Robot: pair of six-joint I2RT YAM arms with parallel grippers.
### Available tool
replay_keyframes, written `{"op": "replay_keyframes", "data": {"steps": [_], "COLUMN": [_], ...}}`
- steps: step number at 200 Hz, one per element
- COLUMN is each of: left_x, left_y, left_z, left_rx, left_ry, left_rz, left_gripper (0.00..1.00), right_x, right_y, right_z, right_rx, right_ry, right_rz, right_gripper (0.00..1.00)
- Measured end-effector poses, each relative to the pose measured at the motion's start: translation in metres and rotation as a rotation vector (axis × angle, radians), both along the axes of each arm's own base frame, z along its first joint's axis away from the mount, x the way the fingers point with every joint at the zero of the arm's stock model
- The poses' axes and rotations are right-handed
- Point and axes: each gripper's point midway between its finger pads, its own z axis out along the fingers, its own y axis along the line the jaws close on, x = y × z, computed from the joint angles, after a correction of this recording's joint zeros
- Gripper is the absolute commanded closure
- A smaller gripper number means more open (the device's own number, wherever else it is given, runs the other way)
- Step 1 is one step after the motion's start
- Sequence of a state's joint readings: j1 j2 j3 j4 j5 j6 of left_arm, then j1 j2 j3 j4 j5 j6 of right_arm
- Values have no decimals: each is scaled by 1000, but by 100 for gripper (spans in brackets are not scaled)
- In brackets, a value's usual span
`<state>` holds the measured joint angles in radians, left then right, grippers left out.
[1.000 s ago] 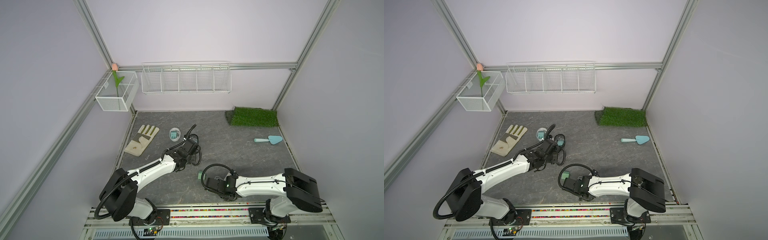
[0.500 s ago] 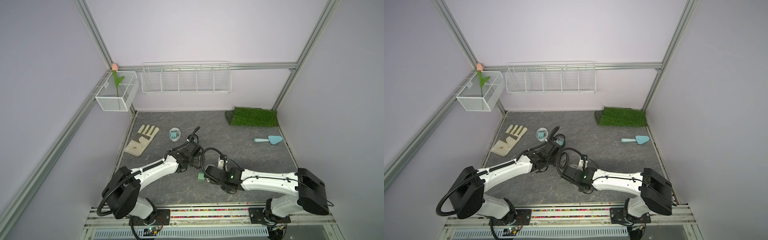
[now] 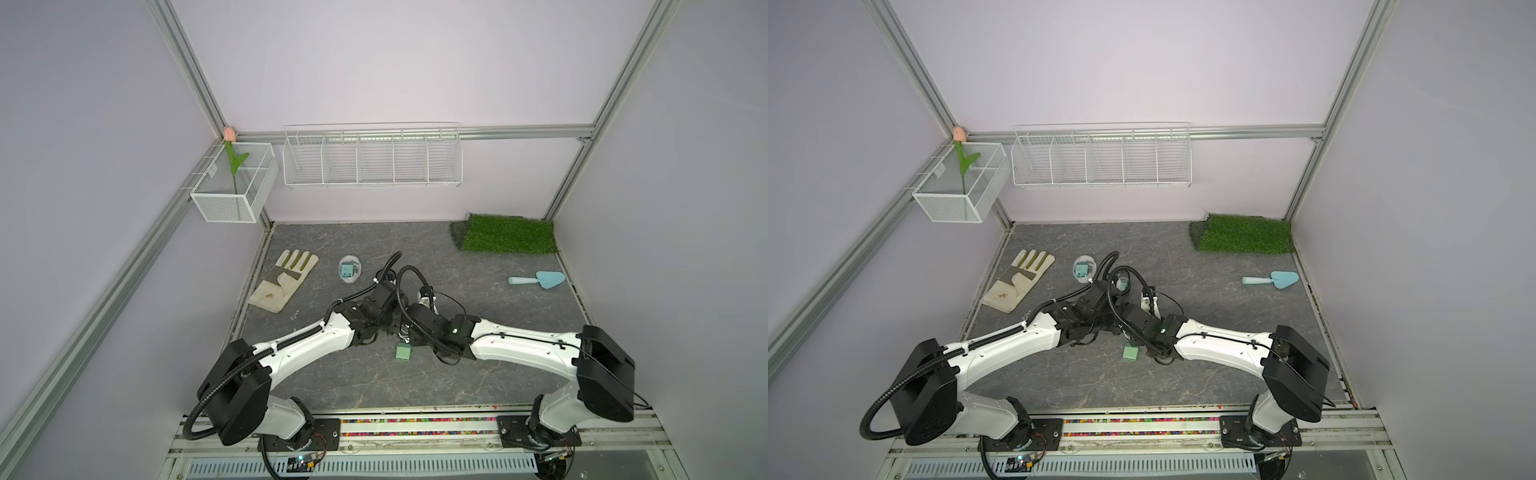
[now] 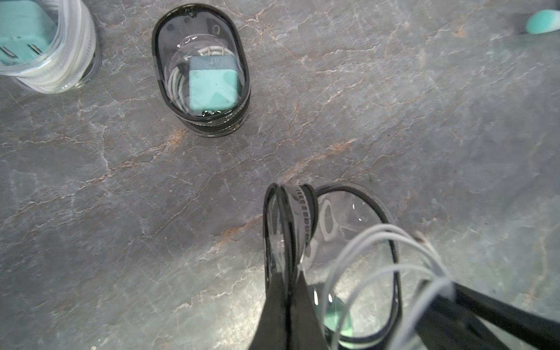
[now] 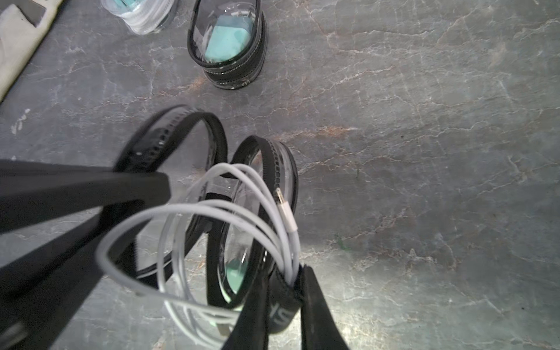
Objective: Pack away charging kits
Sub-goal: Place the charging cable in the storage bag.
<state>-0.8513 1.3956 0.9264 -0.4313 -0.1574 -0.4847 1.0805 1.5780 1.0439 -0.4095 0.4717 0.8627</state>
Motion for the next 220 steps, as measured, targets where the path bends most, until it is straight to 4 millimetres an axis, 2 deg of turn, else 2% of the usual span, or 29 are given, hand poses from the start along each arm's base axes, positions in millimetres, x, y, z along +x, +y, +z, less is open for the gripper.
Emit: {"op": "replay_keyframes", "data": {"steps": [27,50,110,139,191,220], "left_x": [-5,-9,-20,-19,-15,-16], "left_y": [-5,-10,-19,-23,-27,-31], "left_z": [26,30,13,4,-30,-36], "left_rx": [-85,-119,-144,-143,-102,-106], "left_ry": [-34,-27,35,48,91,106], "left_rz": [-26,-52,-104,-111,-99,-104], "left_gripper": [100,100,100,100,100,100], "right_x": [8,11,11,12,10,8], "right_y": [1,0,-2,-3,-6,-3], "right_z": [-1,-1,-17,-22,-29,-31], "right_rx": [14,14,-12,-10,36,46], "right_ry": [6,5,59,96,193,236], "right_rz": [8,16,35,34,23,11], "right_gripper": [94,94,94,94,94,94]}}
